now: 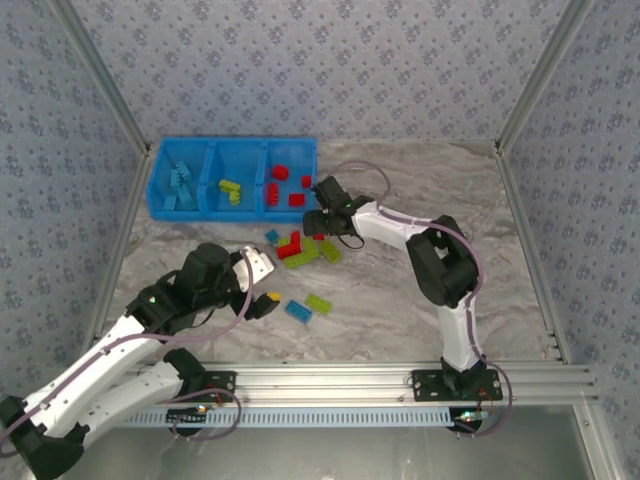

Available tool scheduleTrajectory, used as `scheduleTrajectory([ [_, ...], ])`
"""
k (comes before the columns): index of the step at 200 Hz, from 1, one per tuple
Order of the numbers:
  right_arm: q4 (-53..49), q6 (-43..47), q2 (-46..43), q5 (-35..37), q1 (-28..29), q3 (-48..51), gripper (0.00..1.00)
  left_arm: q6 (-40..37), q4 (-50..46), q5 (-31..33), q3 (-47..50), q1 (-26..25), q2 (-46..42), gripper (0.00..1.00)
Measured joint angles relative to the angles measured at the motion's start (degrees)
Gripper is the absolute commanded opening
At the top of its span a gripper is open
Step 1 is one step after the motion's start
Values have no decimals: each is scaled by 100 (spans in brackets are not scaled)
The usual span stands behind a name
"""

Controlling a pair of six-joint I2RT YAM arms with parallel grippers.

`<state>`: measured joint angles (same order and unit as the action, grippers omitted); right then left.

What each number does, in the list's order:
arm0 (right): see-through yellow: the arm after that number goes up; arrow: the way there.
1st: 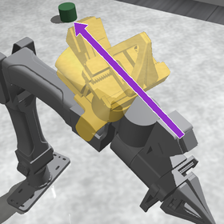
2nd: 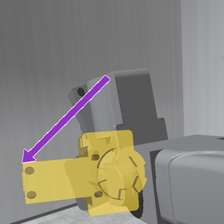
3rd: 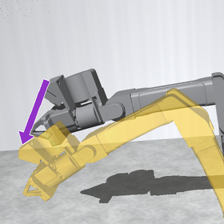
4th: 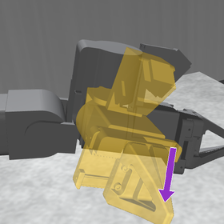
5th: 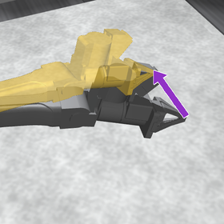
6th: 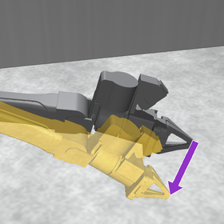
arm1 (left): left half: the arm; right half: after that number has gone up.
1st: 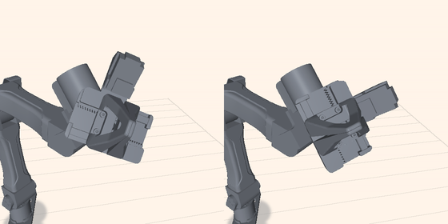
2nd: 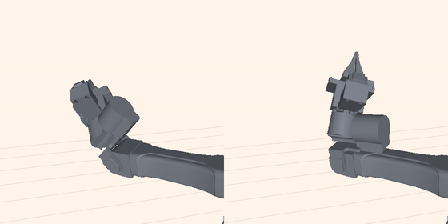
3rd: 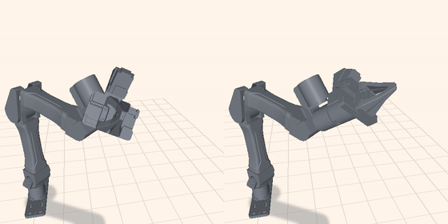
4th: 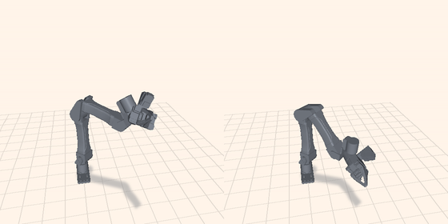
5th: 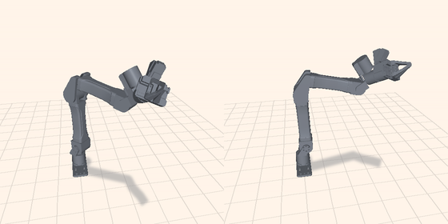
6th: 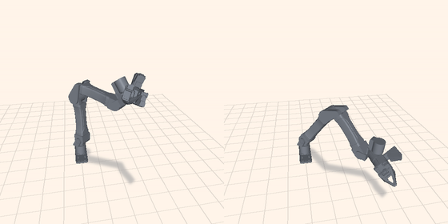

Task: Sort the legos into containers by color

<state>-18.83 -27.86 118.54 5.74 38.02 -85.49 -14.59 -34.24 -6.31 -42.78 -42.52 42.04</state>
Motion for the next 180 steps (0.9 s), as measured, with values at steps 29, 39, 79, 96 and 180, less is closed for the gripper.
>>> scheduleTrajectory([
  [29,20,-131,435,256,90,-136,64,-22,-9,83,11,0,2,94],
  [39,17,-208,444,369,87,-142,58,-20,-11,98,11,0,2,94],
  [79,168,-315,361,511,39,61,39,-22,-11,127,11,0,-2,95],
  [96,264,-302,138,544,28,378,32,-22,-11,127,13,0,-4,95],
  [180,256,-72,-2485,761,195,2022,28,105,192,964,188,44,-260,99],
])
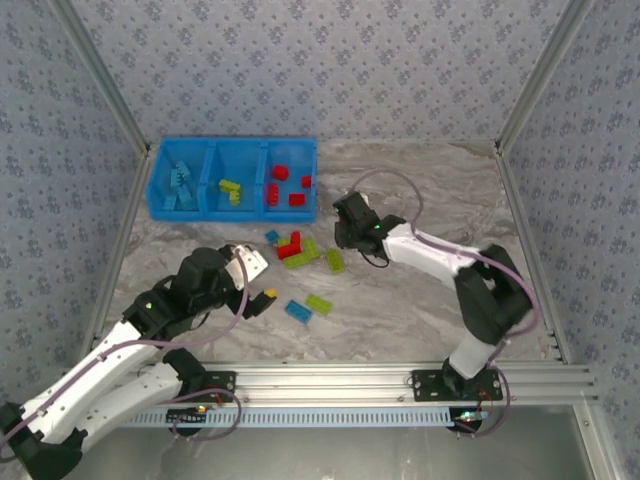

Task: Sort the legos into containers by color

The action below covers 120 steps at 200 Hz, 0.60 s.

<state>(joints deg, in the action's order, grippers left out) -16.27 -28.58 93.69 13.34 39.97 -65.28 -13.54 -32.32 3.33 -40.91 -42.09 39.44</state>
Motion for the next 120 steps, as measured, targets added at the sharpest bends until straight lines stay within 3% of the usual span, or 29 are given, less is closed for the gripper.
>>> scheduleTrajectory([
  [21,160,278,-551,197,474,-262,30,240,107,474,-4,234,101,99],
  [48,334,610,-350,365,866,-1064,29,422,92,837,-9,511,254,99],
  [95,275,1261,1547,638,614,-2979,29,485,85,1147,-7,573,199,99],
  [120,-42,1440,2645,675,468,-3958,36,485,81,1287,-7,573,184,99],
])
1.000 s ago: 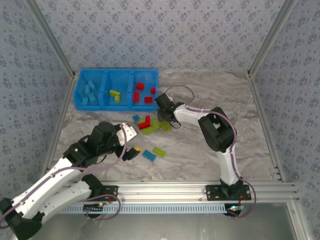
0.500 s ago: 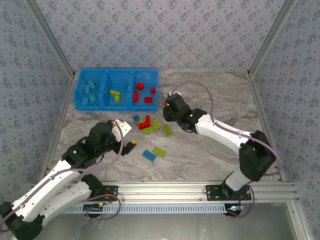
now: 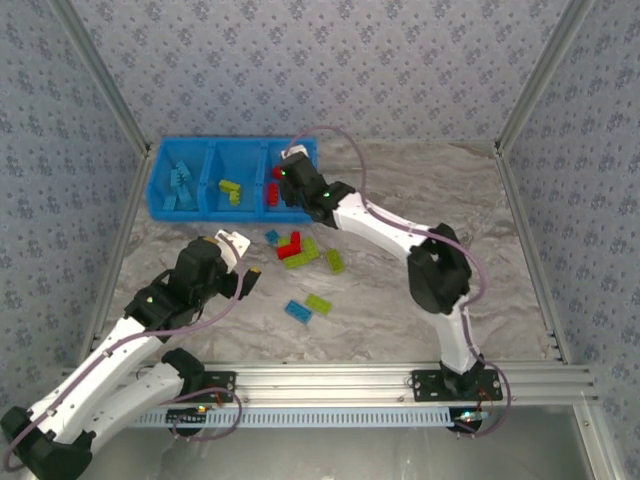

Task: Sort the legos into containers by color

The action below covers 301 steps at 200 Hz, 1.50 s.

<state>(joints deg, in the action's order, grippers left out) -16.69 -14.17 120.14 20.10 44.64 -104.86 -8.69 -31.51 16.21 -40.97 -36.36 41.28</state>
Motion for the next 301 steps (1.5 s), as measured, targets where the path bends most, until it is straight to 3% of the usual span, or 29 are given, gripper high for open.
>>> scheduleTrajectory([
  [27,-553,190,907,13,-122,-1047,46,-2,0,127,0,0,-2,99],
  [44,-896,256,1217,9,-168,-1600,47,-4,0,146,0,0,-2,99],
  [104,-1587,308,1071,-81,-149,-2149,51,-26,4,269,11,0,-28,99],
  [131,-1659,289,101,-280,-81,-1064,63,-26,2,262,11,0,22,99],
  [183,-892,-142,-3563,-857,190,2907,75,-142,-26,-184,11,4,92,99],
  [204,-553,-433,-4419,-953,166,4175,78,-216,-48,-584,11,7,116,99],
  [232,-461,-623,-4155,-1305,76,5001,81,-490,-116,-1657,17,26,164,99],
  [265,-310,-638,-3215,-1561,48,5045,81,-828,-339,-2785,22,22,415,99],
  [288,-125,-627,-2555,-1637,-26,4874,75,-953,-463,-3163,28,20,455,99],
  [301,-81,-595,-2164,-1652,-98,4688,66,-1021,-474,-3351,46,20,422,99],
])
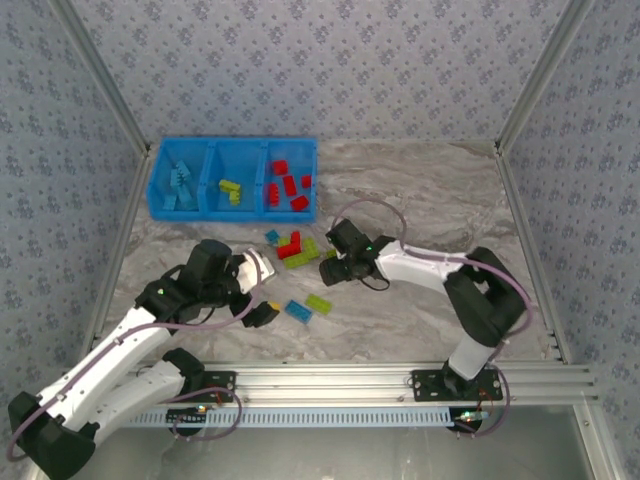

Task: Sort the legos into containers by color

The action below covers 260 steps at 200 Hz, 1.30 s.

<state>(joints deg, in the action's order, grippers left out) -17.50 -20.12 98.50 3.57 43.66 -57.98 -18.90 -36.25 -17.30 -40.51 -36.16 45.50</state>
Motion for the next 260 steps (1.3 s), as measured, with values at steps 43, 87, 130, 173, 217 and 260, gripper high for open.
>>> scheduleTrajectory([
  [43,107,-52,544,26,-138,-299,41,-116,-4,-271,42,-33,-122,99],
  [87,96,-92,415,42,-107,-315,34,-164,-7,-284,42,-33,-227,99],
  [130,24,61,-219,109,308,-590,33,334,214,612,79,-33,-424,99],
  [173,282,404,7,-70,984,-1996,32,922,560,2581,162,-20,-800,99],
  [217,636,763,1674,-334,793,-4061,32,1027,702,3801,328,138,-1386,99],
  [260,-308,1163,4216,-452,522,-7665,33,997,741,4054,354,199,-1416,99],
])
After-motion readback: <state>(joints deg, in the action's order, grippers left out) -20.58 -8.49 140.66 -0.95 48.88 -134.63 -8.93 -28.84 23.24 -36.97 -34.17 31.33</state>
